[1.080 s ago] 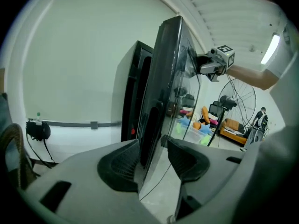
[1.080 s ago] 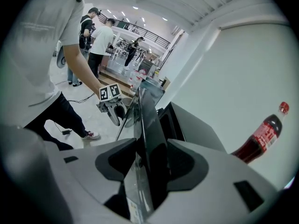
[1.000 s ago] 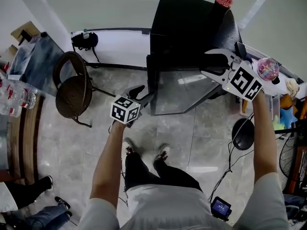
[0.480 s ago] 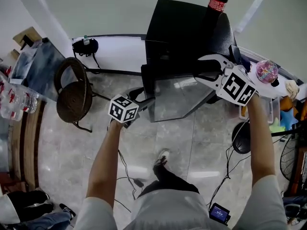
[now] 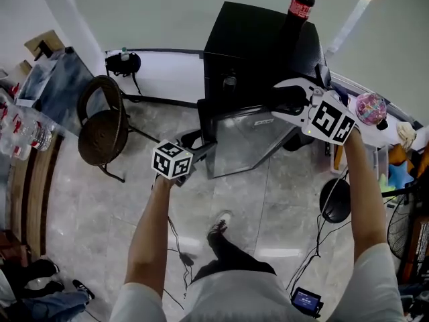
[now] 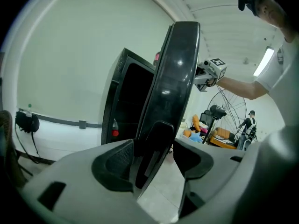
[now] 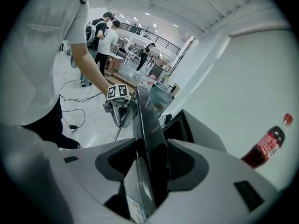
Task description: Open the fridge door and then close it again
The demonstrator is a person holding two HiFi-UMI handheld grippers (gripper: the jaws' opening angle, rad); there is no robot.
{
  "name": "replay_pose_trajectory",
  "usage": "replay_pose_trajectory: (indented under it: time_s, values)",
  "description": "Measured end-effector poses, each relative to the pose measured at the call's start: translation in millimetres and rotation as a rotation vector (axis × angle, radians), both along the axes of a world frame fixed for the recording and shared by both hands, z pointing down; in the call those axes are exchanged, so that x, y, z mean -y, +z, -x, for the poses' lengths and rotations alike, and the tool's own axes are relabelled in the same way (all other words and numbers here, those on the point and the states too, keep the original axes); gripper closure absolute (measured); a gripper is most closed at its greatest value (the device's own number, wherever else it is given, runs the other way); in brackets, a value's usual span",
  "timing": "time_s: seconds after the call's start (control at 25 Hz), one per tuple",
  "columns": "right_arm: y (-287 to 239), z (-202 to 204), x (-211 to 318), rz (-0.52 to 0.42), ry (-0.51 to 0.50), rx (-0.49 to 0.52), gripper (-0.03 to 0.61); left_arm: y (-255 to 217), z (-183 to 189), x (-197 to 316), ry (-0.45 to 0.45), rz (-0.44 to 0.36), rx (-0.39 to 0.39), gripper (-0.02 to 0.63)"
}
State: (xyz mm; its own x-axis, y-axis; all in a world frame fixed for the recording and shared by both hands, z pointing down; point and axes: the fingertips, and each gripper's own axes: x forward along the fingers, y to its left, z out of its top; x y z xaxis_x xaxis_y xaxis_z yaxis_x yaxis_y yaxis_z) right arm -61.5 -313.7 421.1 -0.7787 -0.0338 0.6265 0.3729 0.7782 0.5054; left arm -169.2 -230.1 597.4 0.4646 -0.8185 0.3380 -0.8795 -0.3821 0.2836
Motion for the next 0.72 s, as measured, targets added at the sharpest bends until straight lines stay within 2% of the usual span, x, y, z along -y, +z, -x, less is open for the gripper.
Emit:
replay_pose_trajectory:
  time_s: [0.16, 0.28, 0.48, 0.72]
  values:
    - [-1, -11, -9, -0.011, -0.017, 0.001, 0.368, -1, -18, -17, -0.019, -0.006, 0.002, 0.371]
    - [-5, -18, -18, -0.022, -0.008, 0.043, 0.362, -2, -30, -31, -0.026, -0.007, 0.013, 0.379]
    - [-19, -46, -33, 0.008, 0.059, 0.184, 0.362, 0, -50, -47, -0.049, 0.011, 0.031, 0.385]
    - [-32, -93, -52, 0.105, 0.182, 0.362, 0.364, 1, -74, -71, -0.113, 0.018, 0.019, 0.387]
